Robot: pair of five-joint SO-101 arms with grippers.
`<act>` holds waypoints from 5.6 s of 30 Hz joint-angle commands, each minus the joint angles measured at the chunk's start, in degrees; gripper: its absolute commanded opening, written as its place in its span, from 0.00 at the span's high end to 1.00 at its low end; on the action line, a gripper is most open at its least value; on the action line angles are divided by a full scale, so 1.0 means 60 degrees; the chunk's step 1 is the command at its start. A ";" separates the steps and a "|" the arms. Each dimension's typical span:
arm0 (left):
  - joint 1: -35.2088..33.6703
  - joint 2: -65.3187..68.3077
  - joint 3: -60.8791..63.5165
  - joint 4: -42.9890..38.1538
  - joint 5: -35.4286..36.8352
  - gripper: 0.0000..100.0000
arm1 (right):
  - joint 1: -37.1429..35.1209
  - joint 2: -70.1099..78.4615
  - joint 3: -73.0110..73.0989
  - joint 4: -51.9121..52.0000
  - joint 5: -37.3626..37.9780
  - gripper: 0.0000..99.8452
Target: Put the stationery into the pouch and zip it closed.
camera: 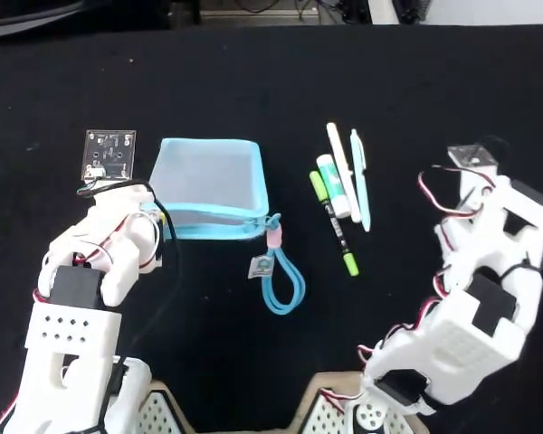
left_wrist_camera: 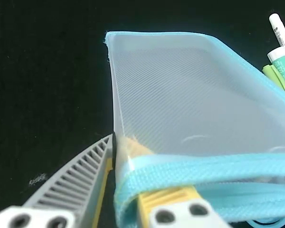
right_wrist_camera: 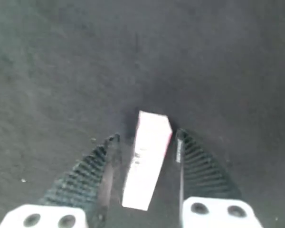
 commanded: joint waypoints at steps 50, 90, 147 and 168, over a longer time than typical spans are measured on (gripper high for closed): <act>-0.0110 -0.0059 0.0066 -0.0059 0.0103 0.97 | -0.0073 0.3099 -0.4755 0.4132 0.1582 0.84; -0.0110 -0.0059 0.0066 -0.0088 0.0132 0.97 | -0.5568 -0.9546 0.0037 0.3282 -0.2344 0.99; -0.0110 -0.0059 0.0154 -0.0103 0.0161 0.97 | -1.2469 -1.1099 1.0630 -1.4022 -0.5099 0.99; -0.0110 -0.0059 0.0183 -0.0103 0.0161 0.97 | -1.2454 -1.6989 1.2403 -0.9055 -0.5099 0.99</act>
